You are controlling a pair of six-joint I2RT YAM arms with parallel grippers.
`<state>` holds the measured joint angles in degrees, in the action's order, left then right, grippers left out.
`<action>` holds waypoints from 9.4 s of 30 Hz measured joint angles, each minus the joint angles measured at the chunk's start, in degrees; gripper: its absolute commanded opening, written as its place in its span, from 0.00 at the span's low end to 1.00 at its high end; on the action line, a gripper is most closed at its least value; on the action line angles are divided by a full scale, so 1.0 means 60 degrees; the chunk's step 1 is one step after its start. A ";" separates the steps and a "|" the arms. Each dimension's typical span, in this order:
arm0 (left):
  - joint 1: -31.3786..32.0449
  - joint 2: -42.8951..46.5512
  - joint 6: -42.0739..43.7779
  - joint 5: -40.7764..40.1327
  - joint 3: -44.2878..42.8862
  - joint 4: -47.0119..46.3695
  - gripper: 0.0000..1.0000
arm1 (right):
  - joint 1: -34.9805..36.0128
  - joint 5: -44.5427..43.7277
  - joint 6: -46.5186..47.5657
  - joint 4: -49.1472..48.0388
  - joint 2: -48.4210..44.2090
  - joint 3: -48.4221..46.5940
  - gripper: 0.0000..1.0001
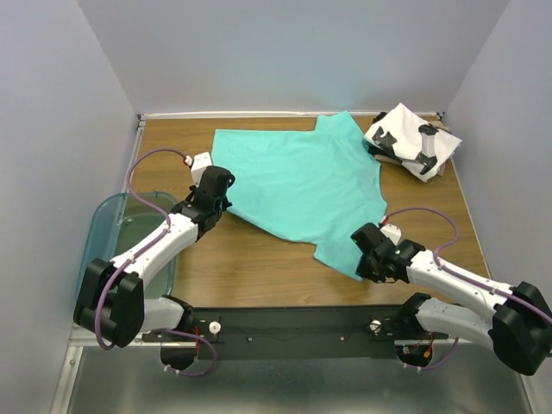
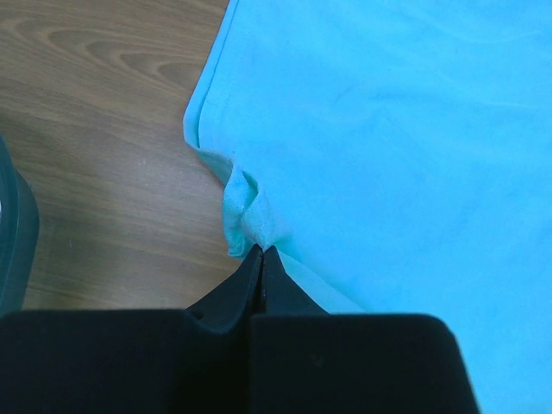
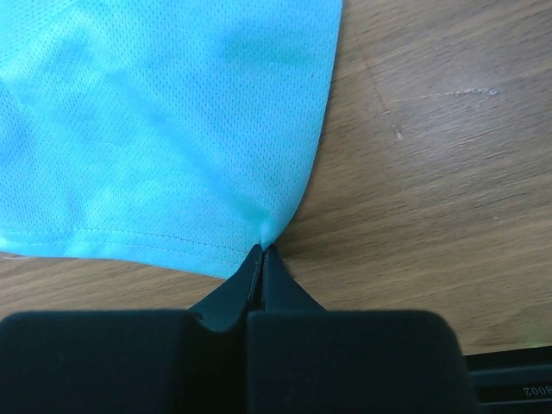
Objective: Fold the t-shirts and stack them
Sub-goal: Fold the tshirt
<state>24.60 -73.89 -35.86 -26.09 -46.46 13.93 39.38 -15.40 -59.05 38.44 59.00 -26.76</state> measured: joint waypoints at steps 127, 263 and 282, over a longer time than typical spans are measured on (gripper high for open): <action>-0.2463 -0.5271 0.1625 0.4284 -0.3654 -0.1741 0.73 | -0.3085 0.0138 0.5810 -0.2382 0.8342 -0.9446 0.85; 0.5082 -0.0659 -0.3286 0.2364 0.3865 -0.5428 0.75 | -0.3085 -0.0029 0.2437 -0.3297 0.0936 -0.0146 1.00; 0.5686 0.1541 -0.3923 0.1960 0.4517 -0.3708 0.82 | -0.3126 -0.0616 0.2193 -0.1668 -0.0568 -0.1100 1.00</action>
<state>58.72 -64.64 -59.40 -14.33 -19.35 -8.32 20.62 -19.09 -45.89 28.42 55.59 -33.36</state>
